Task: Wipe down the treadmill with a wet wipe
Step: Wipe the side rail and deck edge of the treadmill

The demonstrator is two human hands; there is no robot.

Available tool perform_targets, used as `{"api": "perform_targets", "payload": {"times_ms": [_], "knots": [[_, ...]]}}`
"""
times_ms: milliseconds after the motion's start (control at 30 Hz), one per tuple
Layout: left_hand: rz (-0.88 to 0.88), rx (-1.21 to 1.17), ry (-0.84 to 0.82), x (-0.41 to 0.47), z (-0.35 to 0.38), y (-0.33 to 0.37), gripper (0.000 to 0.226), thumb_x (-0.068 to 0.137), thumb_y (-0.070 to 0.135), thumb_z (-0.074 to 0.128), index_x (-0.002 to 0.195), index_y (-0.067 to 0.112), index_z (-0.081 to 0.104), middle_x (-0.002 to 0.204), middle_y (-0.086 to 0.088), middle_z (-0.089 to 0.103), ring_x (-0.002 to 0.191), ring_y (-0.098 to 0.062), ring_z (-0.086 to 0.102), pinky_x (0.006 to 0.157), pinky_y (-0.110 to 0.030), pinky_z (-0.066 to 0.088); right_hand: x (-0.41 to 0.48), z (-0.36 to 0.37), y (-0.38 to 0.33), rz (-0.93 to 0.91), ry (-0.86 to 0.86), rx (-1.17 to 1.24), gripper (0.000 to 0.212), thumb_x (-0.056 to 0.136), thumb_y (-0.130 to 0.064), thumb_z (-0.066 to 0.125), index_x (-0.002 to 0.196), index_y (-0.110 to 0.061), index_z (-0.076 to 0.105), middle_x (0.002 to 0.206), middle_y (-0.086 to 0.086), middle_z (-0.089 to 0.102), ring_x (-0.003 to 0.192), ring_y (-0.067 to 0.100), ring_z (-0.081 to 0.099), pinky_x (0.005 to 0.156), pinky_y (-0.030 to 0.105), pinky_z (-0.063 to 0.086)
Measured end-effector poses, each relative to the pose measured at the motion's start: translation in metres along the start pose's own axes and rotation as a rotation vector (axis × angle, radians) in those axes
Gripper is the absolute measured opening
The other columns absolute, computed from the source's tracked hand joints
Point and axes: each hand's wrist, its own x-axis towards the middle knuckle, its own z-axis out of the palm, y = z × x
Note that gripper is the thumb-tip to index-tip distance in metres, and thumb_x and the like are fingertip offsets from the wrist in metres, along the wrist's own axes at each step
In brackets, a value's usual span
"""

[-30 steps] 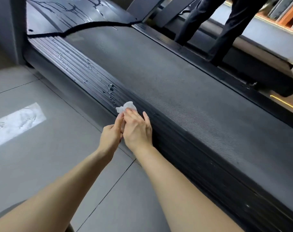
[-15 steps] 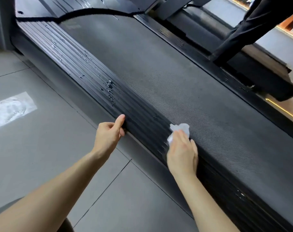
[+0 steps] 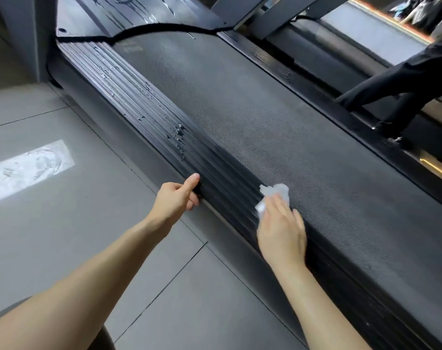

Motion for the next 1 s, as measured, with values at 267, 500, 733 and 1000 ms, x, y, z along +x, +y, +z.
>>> {"api": "perform_targets", "payload": {"times_ms": [267, 500, 733, 1000], "knots": [[-0.018, -0.019, -0.038, -0.002, -0.002, 0.002, 0.067, 0.098, 0.062, 0.054, 0.058, 0.01, 0.065, 0.052, 0.0, 0.054, 0.04, -0.003, 0.044, 0.055, -0.026, 0.037, 0.0, -0.004, 0.0, 0.147, -0.004, -0.108, 0.032, 0.092, -0.021, 0.034, 0.108, -0.017, 0.062, 0.113, -0.003, 0.06, 0.097, 0.019, 0.056, 0.1, 0.036, 0.042], [-0.069, -0.022, -0.096, -0.001, -0.006, 0.003, 0.068, 0.096, 0.067, 0.052, 0.065, 0.01, 0.068, 0.058, -0.004, 0.055, 0.044, -0.01, 0.038, 0.045, -0.021, 0.029, 0.12, 0.042, -0.131, -0.186, -0.118, 0.1, 0.037, 0.106, -0.023, 0.038, 0.14, -0.019, 0.052, 0.149, -0.004, 0.048, 0.14, 0.015, 0.041, 0.124, 0.043, 0.019], [-0.053, -0.032, -0.093, -0.003, -0.008, 0.003, 0.068, 0.098, 0.066, 0.051, 0.064, 0.009, 0.068, 0.058, -0.005, 0.054, 0.043, -0.008, 0.04, 0.044, -0.016, 0.031, -0.01, 0.017, -0.026, -0.234, -0.05, 0.067, 0.052, 0.103, -0.011, 0.038, 0.152, -0.027, 0.04, 0.155, -0.016, 0.04, 0.145, 0.006, 0.037, 0.123, 0.047, 0.026], [-0.075, -0.065, -0.099, -0.012, -0.005, 0.008, 0.066, 0.098, 0.066, 0.051, 0.07, 0.009, 0.067, 0.062, -0.005, 0.056, 0.049, -0.01, 0.042, 0.047, -0.019, 0.033, -0.072, 0.014, -0.008, -0.031, 0.097, -0.061, 0.044, 0.1, -0.013, 0.025, 0.125, -0.007, 0.061, 0.137, 0.005, 0.06, 0.127, 0.027, 0.056, 0.107, 0.045, 0.043]]}}
